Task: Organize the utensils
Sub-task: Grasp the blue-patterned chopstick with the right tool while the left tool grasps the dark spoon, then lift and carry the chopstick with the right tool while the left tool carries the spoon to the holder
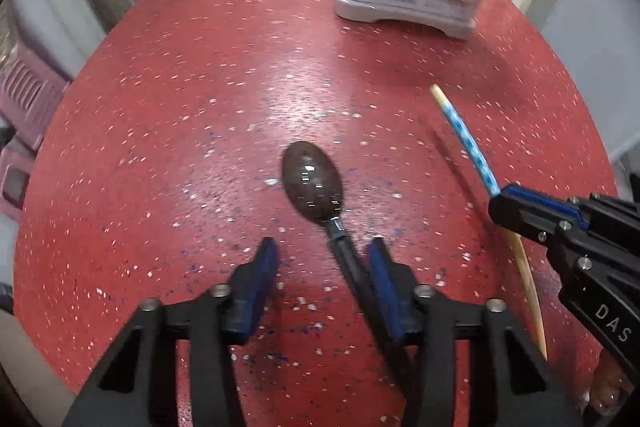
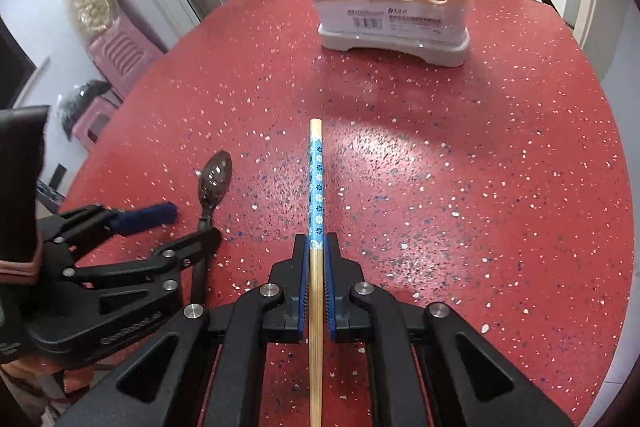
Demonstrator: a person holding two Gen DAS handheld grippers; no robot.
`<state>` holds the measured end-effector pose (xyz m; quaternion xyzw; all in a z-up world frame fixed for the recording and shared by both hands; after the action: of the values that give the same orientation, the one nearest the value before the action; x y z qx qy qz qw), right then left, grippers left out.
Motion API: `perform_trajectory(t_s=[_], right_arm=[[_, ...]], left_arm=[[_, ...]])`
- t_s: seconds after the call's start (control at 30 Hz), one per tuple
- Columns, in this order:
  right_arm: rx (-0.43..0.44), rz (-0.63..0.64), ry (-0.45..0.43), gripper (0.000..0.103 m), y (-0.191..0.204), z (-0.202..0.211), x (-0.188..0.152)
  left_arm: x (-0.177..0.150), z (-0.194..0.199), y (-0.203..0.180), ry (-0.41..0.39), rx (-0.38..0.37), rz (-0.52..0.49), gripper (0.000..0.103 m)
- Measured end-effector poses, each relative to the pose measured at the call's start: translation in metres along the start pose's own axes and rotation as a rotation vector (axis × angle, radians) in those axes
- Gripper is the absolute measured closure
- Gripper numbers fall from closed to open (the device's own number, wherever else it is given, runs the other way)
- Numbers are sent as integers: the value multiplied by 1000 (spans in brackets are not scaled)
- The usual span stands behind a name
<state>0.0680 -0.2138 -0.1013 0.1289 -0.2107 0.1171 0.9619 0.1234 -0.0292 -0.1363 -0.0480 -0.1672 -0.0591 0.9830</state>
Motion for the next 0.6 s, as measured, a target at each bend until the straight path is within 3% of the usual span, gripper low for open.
perform_trajectory(t_s=[0.13,0.2,0.4,0.6], right_arm=[[26,-15,-24,95,-2,11,2],[35,-19,-36,95,-5,16,3],[57,-42,-58,95,-6,24,4],[70,-60,-64,95,-10,27,1]], left_arm=[[1,4,-4,35,-17,-17,45],[3,4,-5,33,-22,-19,62],[-6,11,0,-8,-114,35,66],[-18,23,-7,-78,-146,46,66]])
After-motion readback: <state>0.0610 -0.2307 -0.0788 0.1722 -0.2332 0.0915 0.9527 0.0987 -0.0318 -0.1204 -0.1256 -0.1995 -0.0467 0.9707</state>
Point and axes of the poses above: each gripper's, at about its wrist camera, not at the fingertips, and z roughly against the way its jaws point, y to its left, x to its top, the point moved 7 cm from there along -z, roughly the way its jaws point, and after that the axes turned 4 degrees about -x, right-handed, at the moved point
